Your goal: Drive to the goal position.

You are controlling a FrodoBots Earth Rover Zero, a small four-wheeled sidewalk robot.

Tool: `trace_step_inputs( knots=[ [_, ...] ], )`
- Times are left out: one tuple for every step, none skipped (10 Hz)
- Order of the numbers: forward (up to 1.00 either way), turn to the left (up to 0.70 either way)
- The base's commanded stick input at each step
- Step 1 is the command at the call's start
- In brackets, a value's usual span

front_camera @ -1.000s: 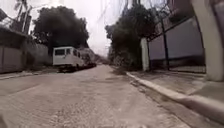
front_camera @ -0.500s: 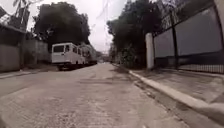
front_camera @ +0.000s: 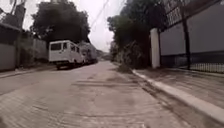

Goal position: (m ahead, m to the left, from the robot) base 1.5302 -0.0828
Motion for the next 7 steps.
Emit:
trace_step_inputs(
  knots=[
    [1.0, -0.24],
    [1.0, -0.17],
    [1.0, -0.11],
    [1.0, -0.04],
    [1.0, 0.0],
    [1.0, 0.0],
    [1.0, 0.0]
  ],
)
